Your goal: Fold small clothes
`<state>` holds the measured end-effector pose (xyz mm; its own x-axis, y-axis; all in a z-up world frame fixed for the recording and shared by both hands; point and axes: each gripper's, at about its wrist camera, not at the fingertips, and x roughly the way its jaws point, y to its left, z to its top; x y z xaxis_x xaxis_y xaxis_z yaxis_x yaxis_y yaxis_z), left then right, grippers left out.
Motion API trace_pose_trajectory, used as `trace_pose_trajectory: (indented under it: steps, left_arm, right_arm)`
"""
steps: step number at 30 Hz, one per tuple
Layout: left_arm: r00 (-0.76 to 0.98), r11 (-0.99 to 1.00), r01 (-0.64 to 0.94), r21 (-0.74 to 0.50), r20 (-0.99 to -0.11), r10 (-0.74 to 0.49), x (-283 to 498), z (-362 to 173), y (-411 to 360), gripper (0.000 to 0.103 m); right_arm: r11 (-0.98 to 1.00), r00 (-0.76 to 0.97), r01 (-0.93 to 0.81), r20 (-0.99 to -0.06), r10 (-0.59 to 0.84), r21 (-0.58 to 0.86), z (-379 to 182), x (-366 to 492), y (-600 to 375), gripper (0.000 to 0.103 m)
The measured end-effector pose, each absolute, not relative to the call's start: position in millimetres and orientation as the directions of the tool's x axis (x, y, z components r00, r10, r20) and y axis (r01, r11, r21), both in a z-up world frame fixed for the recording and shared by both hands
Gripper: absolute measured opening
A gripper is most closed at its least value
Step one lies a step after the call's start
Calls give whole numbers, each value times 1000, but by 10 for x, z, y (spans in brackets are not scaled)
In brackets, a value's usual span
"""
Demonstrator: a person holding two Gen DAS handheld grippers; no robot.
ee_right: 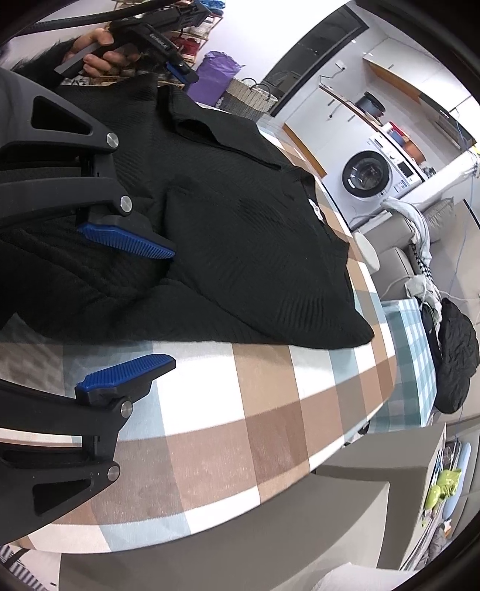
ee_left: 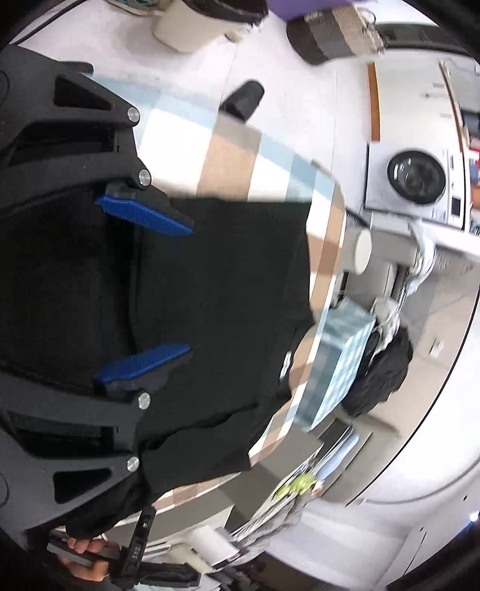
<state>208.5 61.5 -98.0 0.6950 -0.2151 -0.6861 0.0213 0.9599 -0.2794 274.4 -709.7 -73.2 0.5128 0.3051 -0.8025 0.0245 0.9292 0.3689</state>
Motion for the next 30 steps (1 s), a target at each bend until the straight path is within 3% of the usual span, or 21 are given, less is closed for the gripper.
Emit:
trace_pose_trajectory:
  steps: [7,20,22,24,26,30]
  left_arm:
    - [717,970,-79,-232,-689,-106,1722,-925,997,64]
    - [730,962,-116,-246,-678,-86,1012,-1025,1257,67]
    - [728,961,-115,-250,-680,-89,941,-1052,1264,67]
    - [727,964,-116,-238,-682,-81,883,-1054,1253,67]
    - [733,968,-112,-225,-676,-72,835,-1035,1234,67]
    - [744,971,-116,-209,-666,-55,751,-990,1231,67]
  right_arm:
    - [932,513,-9,-799,315,361,-685,2615,-7064,60]
    - [897,489,-72,-768,413,437,-657,1982,-7126,62]
    - [899,474,-47,-782,404,436,-730,2026,-7093,55]
    - [903,470,-62,-785,403,426,-758,2099,-7028,27]
    - [902,523,-98,-749,406,421,-701,2163,-7001,15]
    - [939,612,-14,-740,279,342,-637,2341,-7138,12]
